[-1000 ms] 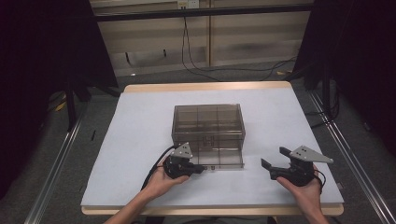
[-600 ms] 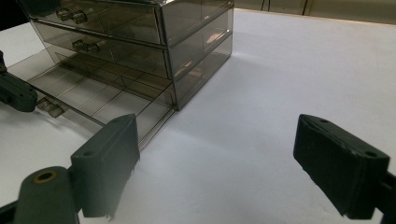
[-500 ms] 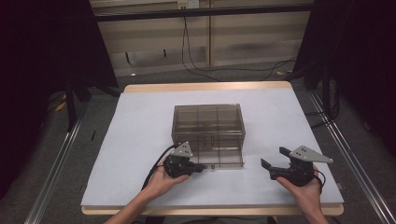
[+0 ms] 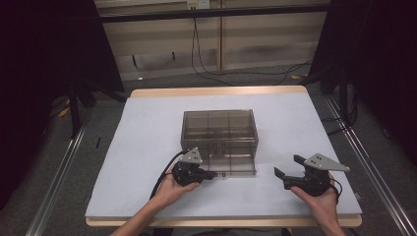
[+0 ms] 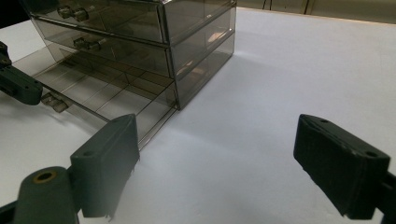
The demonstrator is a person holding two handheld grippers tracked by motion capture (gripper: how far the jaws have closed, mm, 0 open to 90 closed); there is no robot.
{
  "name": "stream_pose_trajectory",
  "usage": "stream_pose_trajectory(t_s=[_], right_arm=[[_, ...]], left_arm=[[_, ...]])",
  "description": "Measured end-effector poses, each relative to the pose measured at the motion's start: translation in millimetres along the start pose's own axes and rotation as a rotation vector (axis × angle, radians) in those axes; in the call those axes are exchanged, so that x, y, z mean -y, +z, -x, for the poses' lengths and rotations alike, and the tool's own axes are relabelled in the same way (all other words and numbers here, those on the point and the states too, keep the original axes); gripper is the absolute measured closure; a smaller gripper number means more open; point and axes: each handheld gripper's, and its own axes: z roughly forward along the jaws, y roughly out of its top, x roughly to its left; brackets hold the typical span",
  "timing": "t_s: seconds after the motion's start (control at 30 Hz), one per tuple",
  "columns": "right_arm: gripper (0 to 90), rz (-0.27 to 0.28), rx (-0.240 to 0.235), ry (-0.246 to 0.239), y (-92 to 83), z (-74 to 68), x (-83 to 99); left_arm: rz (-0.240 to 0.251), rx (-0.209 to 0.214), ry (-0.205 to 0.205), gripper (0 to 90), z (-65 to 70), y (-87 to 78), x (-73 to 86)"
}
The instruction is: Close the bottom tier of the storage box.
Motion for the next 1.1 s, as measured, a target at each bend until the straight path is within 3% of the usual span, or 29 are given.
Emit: stream_pose_trajectory(t_s=[0.1, 0.13, 0.2, 0.5, 0.77, 1.03, 1.07, 1.1], right_arm=[[13.8, 0.001, 0.003, 0.001, 0.1, 0.2, 0.0], [13.8, 0.000, 0.006, 0.002, 0.0, 0.2, 0.1], [13.8, 0.001, 0.004, 0.004, -0.2, 0.2, 0.0], [13.8, -0.001, 0.004, -0.003, 1.0, 0.4, 0.0], [13.8, -0.004, 0.003, 0.001, 0.9, -0.1, 0.1], [13.8, -0.001, 0.001, 0.001, 0.6, 0.2, 0.3], [13.8, -0.001, 0.001, 0.001, 0.8, 0.2, 0.3], [13.8, -0.004, 0.000, 0.001, 0.6, 0.1, 0.4]], left_arm=[[0.040, 0.012, -0.028, 90.0, -1.8, 1.1, 1.5], [0.025, 0.008, -0.022, 90.0, -2.9, -0.1, 1.0], [0.045, 0.014, -0.036, 90.0, -3.4, 0.9, 1.4], [0.028, -0.003, -0.031, 90.0, -4.4, 0.5, 0.2], [0.048, -0.011, -0.037, 90.0, -5.2, 1.9, 0.5], [0.027, -0.023, -0.035, 90.0, -5.5, 0.9, 0.5], [0.006, -0.034, -0.034, 90.0, -5.2, 0.2, 0.0], [0.023, -0.027, -0.036, 90.0, -5.3, 1.6, 0.8]])
